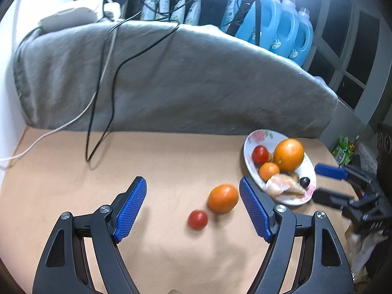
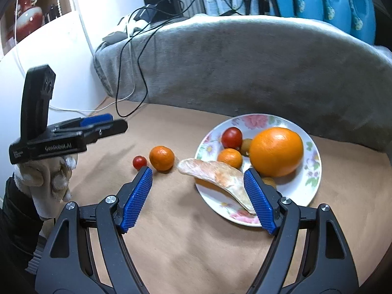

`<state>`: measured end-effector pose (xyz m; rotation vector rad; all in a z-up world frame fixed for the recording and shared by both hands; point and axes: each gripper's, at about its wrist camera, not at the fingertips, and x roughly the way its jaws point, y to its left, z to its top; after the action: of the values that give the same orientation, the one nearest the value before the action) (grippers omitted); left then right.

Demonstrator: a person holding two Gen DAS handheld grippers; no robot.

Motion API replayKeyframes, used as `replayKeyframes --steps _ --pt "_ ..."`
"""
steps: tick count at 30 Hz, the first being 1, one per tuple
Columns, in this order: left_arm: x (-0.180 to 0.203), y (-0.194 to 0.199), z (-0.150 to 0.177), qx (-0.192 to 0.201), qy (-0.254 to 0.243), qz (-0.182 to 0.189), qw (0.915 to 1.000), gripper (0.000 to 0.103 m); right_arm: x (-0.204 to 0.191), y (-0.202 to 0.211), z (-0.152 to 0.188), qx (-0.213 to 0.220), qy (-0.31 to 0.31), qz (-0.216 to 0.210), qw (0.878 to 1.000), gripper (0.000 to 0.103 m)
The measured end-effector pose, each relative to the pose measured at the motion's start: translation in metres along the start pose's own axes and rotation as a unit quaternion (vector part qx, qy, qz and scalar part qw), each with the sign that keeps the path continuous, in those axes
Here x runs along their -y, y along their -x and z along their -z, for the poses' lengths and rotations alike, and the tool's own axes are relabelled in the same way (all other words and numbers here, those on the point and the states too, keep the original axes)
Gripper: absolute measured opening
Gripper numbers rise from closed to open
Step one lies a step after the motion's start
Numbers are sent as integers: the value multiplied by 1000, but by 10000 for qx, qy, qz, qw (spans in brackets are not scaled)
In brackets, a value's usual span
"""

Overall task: Organize fruits
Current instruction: 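Move the right gripper to the tangerine while the left gripper moves to the cherry tomato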

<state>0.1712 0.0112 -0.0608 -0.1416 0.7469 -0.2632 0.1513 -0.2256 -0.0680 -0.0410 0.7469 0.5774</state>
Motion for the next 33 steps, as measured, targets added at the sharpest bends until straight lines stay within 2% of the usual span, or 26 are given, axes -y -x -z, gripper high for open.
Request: replayKeyframes --steps 9,11,12,14,16,20,30,32,33 --pt "-5 1 30 -220 -15 95 9997 78 -18 -20 -19 -219 604 -298 9975 80" --pt "-4 0 35 -286 -54 153 9995 71 -23 -27 -23 -328 795 -329 9958 78" --pt "-4 -1 37 -323 -69 169 9993 64 -25 -30 -25 -381 880 -344 9948 76" --pt "-2 -5 39 -384 -100 209 9990 60 -30 -39 -29 -529 1049 -398 9923 65" --pt "0 -10 40 -446 -127 256 9986 54 -35 -46 -33 -638 1182 -426 9900 59" --pt "1 -17 42 -514 -118 333 9980 48 -42 -61 -38 -844 1358 -497 9859 53" --pt "5 -33 44 -623 -126 387 9972 40 -52 -97 -48 -1344 1568 -572 9768 52" --pt "6 -35 43 -633 -148 384 9971 40 -54 -104 -47 -1438 1626 -592 9744 44" --pt "7 -36 43 -641 -167 379 9971 39 -56 -107 -47 -1487 1668 -602 9728 44"
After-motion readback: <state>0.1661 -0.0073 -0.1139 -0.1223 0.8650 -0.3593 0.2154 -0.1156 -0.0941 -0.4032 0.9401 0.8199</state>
